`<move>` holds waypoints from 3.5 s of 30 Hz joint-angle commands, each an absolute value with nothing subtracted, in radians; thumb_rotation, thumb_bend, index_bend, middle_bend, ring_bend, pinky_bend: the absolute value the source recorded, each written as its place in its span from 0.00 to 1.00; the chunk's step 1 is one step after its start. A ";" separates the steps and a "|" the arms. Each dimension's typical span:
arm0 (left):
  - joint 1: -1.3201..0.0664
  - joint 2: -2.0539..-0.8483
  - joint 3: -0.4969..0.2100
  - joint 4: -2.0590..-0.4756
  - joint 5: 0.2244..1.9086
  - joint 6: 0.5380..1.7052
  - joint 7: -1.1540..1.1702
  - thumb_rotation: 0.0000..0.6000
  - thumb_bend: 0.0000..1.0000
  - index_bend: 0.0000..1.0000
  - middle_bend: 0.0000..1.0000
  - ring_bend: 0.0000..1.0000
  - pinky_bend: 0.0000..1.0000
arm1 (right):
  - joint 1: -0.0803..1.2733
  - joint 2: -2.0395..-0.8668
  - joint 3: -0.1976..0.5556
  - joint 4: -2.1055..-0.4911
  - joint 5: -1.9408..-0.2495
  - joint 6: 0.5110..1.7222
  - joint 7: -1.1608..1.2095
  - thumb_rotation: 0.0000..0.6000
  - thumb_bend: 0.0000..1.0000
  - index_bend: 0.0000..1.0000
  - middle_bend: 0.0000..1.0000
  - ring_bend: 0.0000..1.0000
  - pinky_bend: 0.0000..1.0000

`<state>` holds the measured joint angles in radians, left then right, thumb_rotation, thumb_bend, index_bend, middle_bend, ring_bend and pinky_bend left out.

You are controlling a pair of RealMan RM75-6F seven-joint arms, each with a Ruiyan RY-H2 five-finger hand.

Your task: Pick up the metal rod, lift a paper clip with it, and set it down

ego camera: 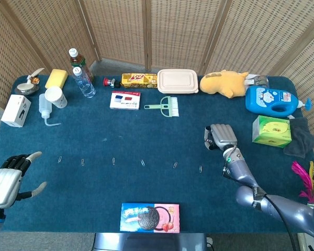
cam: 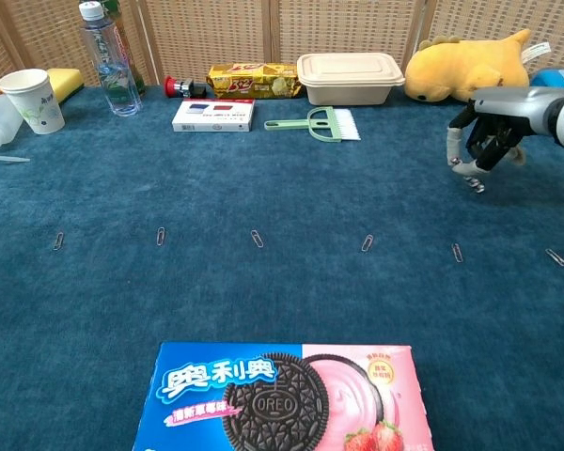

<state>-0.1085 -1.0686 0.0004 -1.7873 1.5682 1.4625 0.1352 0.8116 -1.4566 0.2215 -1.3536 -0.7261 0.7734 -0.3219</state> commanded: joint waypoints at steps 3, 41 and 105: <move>-0.109 -1.071 0.001 -1.788 1.575 1.466 0.133 0.74 0.39 0.15 0.25 0.21 0.19 | 0.782 -1.396 0.249 -1.450 -0.762 0.734 -0.214 1.00 0.41 0.64 0.85 0.85 0.74; -0.103 -1.061 -0.003 -1.771 1.576 1.481 0.111 0.73 0.39 0.15 0.25 0.21 0.19 | 0.879 -1.410 0.353 -1.619 -0.899 0.501 0.178 1.00 0.41 0.64 0.86 0.86 0.74; -0.108 -1.080 -0.003 -1.716 1.552 1.460 0.064 0.73 0.39 0.14 0.24 0.21 0.19 | 1.146 -1.643 0.264 -1.384 -0.629 0.554 0.039 1.00 0.41 0.62 0.85 0.86 0.74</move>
<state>-0.1079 -1.0796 -0.0029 -1.7156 1.5519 1.4596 0.0645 1.1449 -1.6421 0.2643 -1.3852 -0.6293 0.5546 0.0400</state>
